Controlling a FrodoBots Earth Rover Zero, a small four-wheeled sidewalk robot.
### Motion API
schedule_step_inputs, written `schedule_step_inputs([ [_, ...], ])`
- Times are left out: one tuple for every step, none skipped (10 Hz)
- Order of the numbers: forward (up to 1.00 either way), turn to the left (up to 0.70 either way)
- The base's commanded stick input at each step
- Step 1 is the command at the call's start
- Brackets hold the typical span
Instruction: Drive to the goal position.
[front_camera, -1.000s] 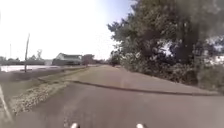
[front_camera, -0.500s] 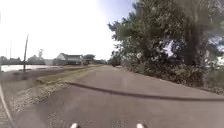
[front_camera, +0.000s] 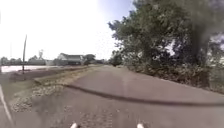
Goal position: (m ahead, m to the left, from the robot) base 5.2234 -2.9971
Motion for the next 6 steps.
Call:
schedule_step_inputs([
  [0.7, 0.0],
  [0.7, 0.0],
  [0.7, 0.0],
  [0.7, 0.0],
  [0.7, 0.0],
  [0.7, 0.0],
])
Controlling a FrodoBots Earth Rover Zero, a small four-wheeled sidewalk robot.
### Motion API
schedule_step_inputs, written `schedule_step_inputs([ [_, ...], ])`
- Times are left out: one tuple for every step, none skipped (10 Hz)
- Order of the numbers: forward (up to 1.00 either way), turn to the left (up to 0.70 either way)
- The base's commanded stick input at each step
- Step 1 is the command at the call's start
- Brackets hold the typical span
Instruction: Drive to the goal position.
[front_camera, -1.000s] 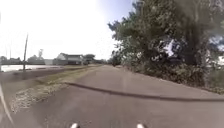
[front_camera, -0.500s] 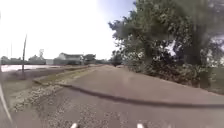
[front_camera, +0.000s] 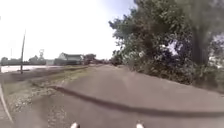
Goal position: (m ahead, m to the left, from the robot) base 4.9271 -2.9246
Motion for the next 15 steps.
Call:
schedule_step_inputs([
  [0.7, 0.0],
  [0.7, 0.0],
  [0.7, 0.0],
  [0.7, 0.0],
  [0.7, 0.0],
  [0.7, 0.0],
  [0.7, 0.0],
  [0.7, 0.0],
  [0.7, 0.0],
  [0.7, 0.0],
  [0.7, 0.0],
  [0.7, 0.0],
  [0.7, 0.0],
  [0.7, 0.0],
  [0.7, 0.0],
])
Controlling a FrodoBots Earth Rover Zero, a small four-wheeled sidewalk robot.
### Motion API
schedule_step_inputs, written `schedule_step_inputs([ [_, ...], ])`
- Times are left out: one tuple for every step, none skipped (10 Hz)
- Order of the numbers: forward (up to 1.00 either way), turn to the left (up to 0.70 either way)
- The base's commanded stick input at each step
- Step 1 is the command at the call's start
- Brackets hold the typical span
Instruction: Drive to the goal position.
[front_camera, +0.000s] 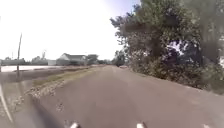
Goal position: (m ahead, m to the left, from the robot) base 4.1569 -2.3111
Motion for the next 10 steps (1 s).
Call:
schedule_step_inputs([
  [0.7, 0.0],
  [0.7, 0.0],
  [0.7, 0.0],
  [0.7, 0.0],
  [0.7, 0.0],
  [0.7, 0.0],
  [0.7, 0.0],
  [0.7, 0.0],
  [0.7, 0.0],
  [0.7, 0.0],
])
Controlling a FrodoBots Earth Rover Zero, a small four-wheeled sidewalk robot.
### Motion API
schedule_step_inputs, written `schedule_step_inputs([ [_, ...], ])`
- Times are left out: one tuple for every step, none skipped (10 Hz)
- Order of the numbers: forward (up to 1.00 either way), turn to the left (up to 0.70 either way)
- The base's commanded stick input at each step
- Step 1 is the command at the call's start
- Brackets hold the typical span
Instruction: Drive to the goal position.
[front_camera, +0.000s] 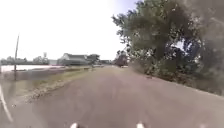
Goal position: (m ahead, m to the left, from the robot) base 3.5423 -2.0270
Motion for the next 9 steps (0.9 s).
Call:
schedule_step_inputs([
  [0.7, 0.0],
  [0.7, 0.0],
  [0.7, 0.0],
  [0.7, 0.0],
  [0.7, 0.0],
  [0.7, 0.0],
  [0.7, 0.0],
  [0.7, 0.0],
  [0.7, 0.0],
])
